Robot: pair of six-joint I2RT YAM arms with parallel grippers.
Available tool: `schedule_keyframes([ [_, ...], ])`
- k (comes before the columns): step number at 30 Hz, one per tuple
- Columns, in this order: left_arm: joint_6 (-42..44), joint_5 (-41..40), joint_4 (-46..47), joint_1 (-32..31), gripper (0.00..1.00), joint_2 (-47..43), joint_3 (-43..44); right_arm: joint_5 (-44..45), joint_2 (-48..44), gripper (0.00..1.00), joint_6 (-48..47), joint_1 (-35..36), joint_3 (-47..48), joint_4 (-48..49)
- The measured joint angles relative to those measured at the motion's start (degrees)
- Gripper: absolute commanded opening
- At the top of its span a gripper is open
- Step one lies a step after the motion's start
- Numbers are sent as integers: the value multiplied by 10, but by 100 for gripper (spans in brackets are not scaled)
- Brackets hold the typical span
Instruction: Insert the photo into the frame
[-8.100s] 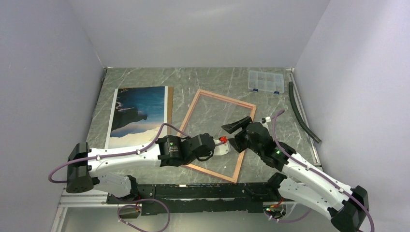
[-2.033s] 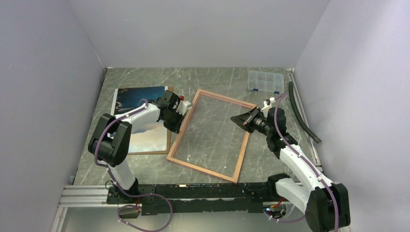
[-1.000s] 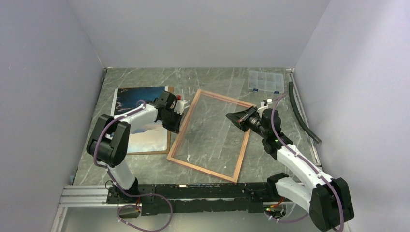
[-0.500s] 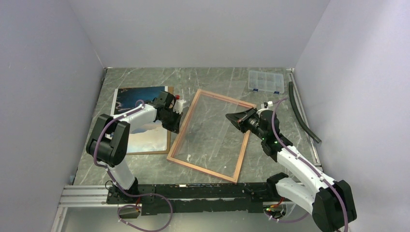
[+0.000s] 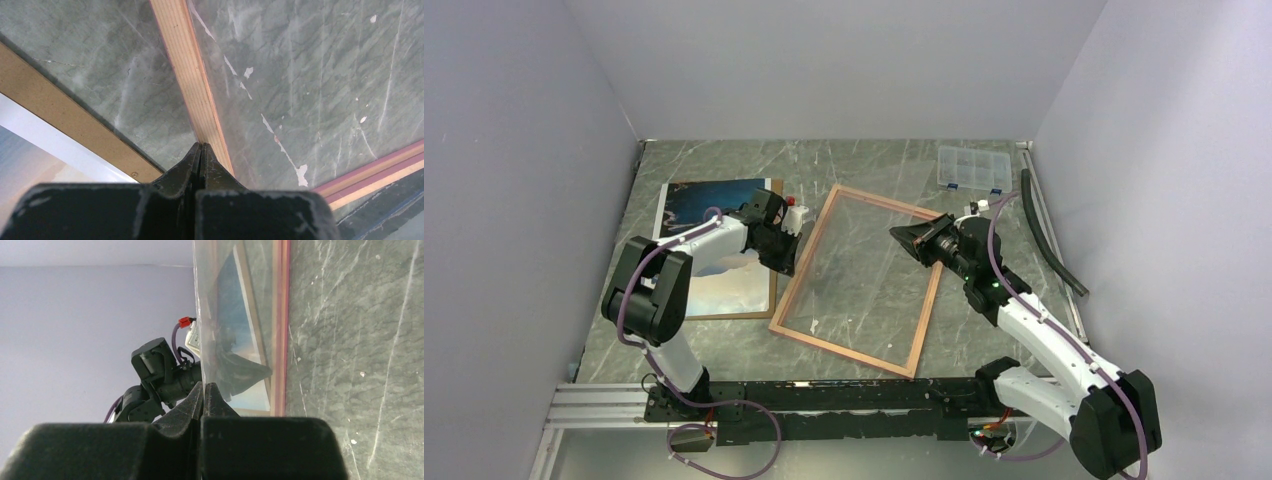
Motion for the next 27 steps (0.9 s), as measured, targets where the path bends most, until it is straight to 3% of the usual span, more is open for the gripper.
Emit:
schedule_keyframes([
  [27,0,1,2,0,3,-2,-2,17,3,0,-6,0,27,-32],
])
